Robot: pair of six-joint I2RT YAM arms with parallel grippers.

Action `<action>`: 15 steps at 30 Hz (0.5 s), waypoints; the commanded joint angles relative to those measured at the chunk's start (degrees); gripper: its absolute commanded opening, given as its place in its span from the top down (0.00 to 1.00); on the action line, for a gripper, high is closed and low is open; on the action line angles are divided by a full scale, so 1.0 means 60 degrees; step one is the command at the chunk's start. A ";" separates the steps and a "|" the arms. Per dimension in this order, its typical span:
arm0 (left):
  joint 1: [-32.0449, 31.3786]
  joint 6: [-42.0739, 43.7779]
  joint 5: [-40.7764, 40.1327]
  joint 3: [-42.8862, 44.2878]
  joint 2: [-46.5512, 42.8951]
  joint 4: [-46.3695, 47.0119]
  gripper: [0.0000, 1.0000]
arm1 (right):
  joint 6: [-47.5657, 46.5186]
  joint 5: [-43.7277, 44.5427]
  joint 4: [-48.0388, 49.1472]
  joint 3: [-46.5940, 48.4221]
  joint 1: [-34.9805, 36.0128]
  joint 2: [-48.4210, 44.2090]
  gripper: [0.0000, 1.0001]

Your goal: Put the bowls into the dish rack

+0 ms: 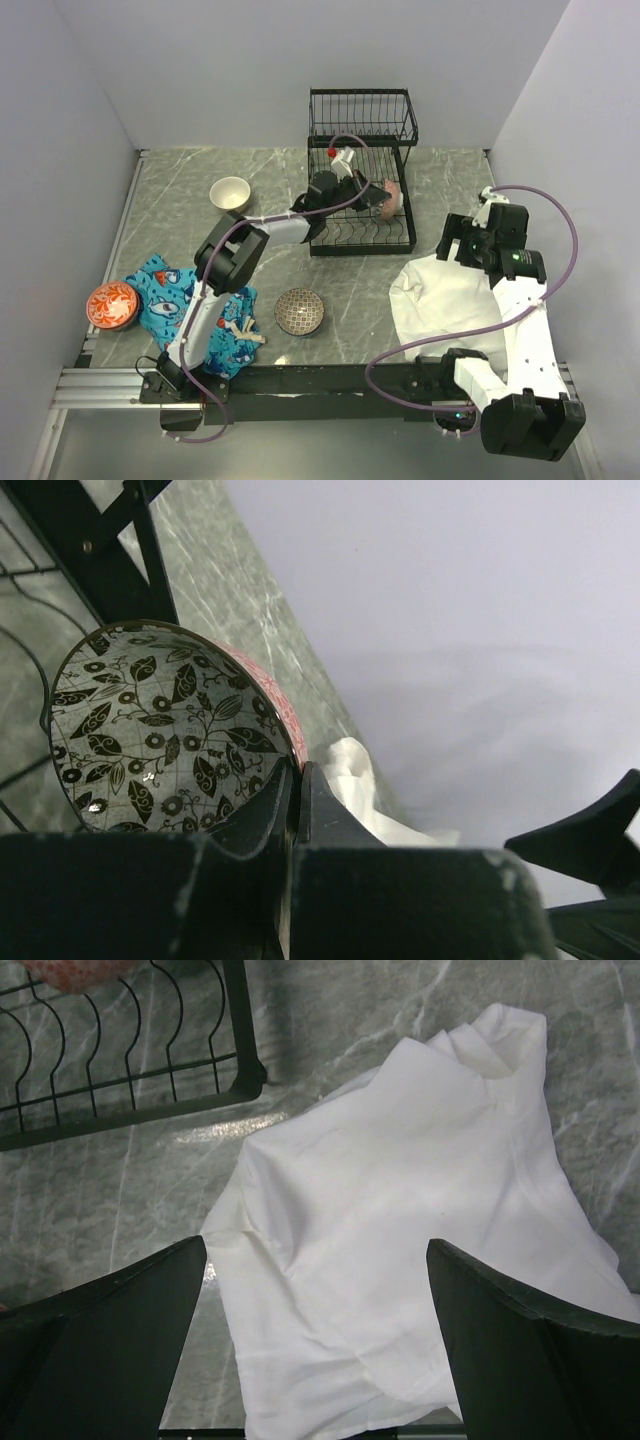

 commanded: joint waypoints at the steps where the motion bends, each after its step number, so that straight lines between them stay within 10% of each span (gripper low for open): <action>1: -0.0267 0.1202 -0.0218 0.0894 0.0129 0.1552 0.99 | 0.0097 -0.0152 0.0289 -0.0189 -0.0141 -0.0016 0.01; 15: 0.0055 0.1922 -0.0145 0.1262 0.0744 0.1758 0.99 | 0.0112 -0.0284 0.0406 -0.0218 -0.0390 0.0262 0.01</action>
